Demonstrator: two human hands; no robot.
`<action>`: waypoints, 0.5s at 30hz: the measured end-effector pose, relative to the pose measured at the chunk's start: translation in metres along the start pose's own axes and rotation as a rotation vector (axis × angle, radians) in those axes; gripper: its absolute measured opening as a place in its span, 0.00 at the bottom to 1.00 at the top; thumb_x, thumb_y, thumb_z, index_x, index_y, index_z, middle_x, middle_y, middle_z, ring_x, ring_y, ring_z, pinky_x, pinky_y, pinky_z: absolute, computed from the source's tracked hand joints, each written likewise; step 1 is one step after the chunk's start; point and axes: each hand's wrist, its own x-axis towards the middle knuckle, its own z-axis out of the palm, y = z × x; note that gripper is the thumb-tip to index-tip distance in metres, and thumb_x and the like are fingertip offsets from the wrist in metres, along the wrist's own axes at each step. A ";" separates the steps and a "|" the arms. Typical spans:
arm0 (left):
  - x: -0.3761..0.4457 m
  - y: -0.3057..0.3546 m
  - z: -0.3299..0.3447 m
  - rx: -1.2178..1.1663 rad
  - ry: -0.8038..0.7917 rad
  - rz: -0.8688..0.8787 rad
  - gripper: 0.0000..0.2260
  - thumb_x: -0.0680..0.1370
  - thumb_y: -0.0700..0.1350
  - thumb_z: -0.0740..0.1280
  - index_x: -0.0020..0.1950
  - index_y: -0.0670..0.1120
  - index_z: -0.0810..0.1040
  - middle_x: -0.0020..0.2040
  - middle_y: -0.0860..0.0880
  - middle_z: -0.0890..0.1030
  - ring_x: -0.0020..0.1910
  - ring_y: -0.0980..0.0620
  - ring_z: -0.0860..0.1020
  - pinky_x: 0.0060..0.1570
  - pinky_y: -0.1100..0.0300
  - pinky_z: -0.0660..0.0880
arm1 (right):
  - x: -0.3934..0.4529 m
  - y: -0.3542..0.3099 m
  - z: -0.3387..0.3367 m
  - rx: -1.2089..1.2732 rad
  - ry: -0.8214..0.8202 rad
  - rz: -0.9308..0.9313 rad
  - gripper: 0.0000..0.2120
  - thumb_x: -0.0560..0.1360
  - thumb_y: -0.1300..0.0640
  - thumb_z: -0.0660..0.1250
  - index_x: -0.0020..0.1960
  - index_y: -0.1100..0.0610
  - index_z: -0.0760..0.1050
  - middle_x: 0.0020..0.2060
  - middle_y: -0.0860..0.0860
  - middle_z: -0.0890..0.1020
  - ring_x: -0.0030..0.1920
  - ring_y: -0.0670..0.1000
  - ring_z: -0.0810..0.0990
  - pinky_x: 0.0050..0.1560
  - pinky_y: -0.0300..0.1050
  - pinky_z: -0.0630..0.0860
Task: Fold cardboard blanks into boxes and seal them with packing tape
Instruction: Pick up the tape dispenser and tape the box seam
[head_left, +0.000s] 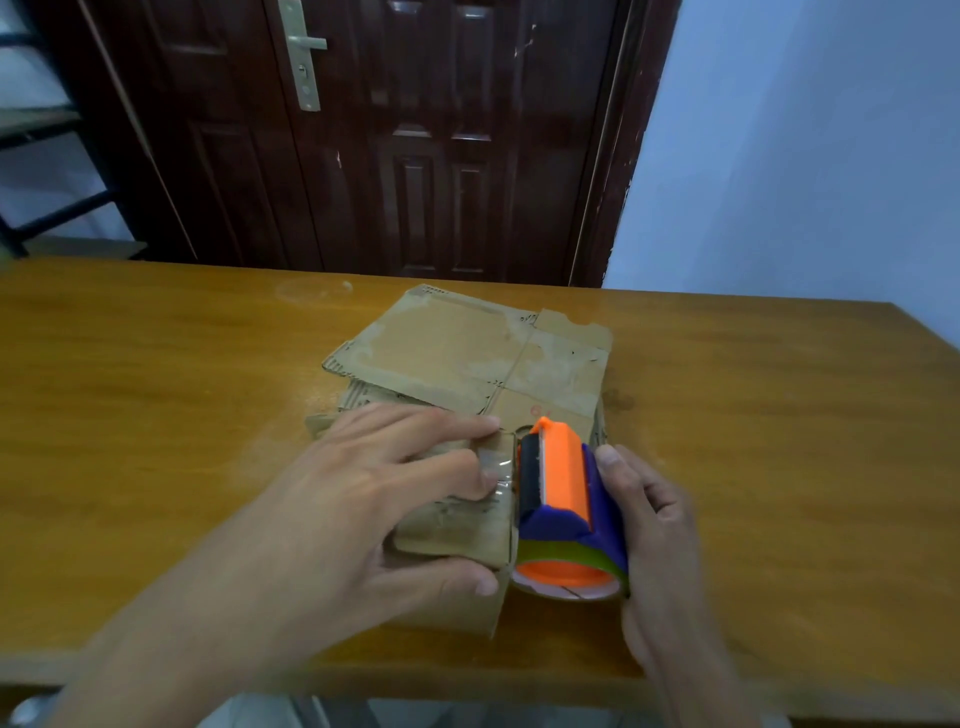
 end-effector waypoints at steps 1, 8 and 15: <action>0.000 0.001 0.000 0.004 0.015 0.017 0.26 0.68 0.60 0.81 0.62 0.51 0.84 0.69 0.52 0.80 0.69 0.53 0.75 0.72 0.62 0.63 | 0.000 0.001 0.000 0.008 0.000 0.002 0.38 0.65 0.26 0.73 0.43 0.63 0.77 0.36 0.62 0.78 0.36 0.57 0.78 0.36 0.51 0.75; -0.003 0.007 -0.009 -0.047 0.040 0.049 0.21 0.78 0.70 0.66 0.62 0.58 0.81 0.75 0.60 0.75 0.75 0.58 0.71 0.73 0.56 0.67 | 0.000 0.005 -0.003 -0.022 -0.047 -0.022 0.25 0.73 0.33 0.70 0.37 0.56 0.76 0.32 0.53 0.77 0.34 0.53 0.76 0.38 0.49 0.73; -0.012 0.014 -0.011 0.059 0.017 0.086 0.22 0.82 0.69 0.58 0.63 0.56 0.79 0.78 0.59 0.72 0.78 0.52 0.68 0.73 0.45 0.71 | -0.005 0.001 -0.012 -0.124 -0.096 -0.088 0.28 0.76 0.36 0.66 0.41 0.63 0.76 0.34 0.62 0.76 0.35 0.58 0.75 0.37 0.52 0.71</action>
